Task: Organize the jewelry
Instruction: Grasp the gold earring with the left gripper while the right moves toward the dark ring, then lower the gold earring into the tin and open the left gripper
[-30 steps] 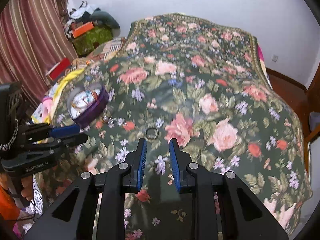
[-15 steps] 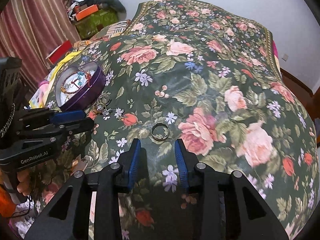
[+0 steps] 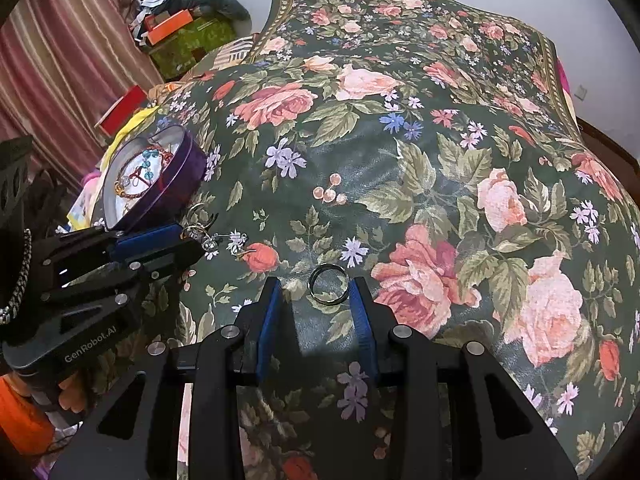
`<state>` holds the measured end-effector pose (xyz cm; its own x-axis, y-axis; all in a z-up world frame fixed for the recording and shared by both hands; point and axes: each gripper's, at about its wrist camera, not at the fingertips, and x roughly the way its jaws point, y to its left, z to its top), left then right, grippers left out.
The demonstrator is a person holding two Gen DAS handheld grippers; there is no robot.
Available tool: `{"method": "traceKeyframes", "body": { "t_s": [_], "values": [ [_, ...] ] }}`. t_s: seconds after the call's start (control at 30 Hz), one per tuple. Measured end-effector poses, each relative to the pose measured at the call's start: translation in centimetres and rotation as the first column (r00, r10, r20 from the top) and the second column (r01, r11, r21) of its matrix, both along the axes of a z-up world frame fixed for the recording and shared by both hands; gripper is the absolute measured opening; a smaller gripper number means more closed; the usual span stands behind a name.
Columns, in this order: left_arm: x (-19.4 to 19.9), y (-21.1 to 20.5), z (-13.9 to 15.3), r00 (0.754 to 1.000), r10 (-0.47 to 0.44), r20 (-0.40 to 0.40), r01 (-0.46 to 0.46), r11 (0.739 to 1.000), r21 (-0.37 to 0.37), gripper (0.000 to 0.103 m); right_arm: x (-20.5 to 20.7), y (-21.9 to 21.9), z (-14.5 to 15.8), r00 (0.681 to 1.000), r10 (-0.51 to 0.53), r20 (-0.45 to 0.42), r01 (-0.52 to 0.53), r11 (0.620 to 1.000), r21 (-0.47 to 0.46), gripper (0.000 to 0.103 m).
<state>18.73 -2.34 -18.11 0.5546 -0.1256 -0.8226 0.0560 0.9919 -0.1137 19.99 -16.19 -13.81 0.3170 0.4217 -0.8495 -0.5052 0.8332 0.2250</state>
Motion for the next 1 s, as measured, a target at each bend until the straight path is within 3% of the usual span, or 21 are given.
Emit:
{"method": "traceKeyframes", "body": {
  "t_s": [0.1, 0.2, 0.6, 1.0],
  "values": [
    [0.0, 0.1, -0.1, 1.000, -0.002, -0.002, 0.002, 1.000, -0.008, 0.010, -0.2, 0.4, 0.0, 1.000, 0.006, 0.017, -0.006, 1.000, -0.015, 0.031],
    [-0.1, 0.2, 0.0, 1.000, -0.001, -0.002, 0.001, 1.000, -0.013, 0.008, -0.2, 0.4, 0.0, 1.000, 0.009, 0.018, -0.009, 1.000, -0.016, 0.018],
    [-2.6, 0.1, 1.6, 1.000, -0.017, 0.013, 0.018, 0.999, -0.029, 0.008, -0.9, 0.0, 1.5, 0.998, -0.019, 0.058, 0.018, 1.000, 0.021, 0.018],
    [-4.7, 1.7, 6.3, 0.993, 0.016, 0.116, -0.011, 0.999, -0.046, 0.008, -2.0, 0.8, 6.3, 0.984, -0.018, 0.175, 0.006, 0.997, 0.071, 0.018]
  ]
}}
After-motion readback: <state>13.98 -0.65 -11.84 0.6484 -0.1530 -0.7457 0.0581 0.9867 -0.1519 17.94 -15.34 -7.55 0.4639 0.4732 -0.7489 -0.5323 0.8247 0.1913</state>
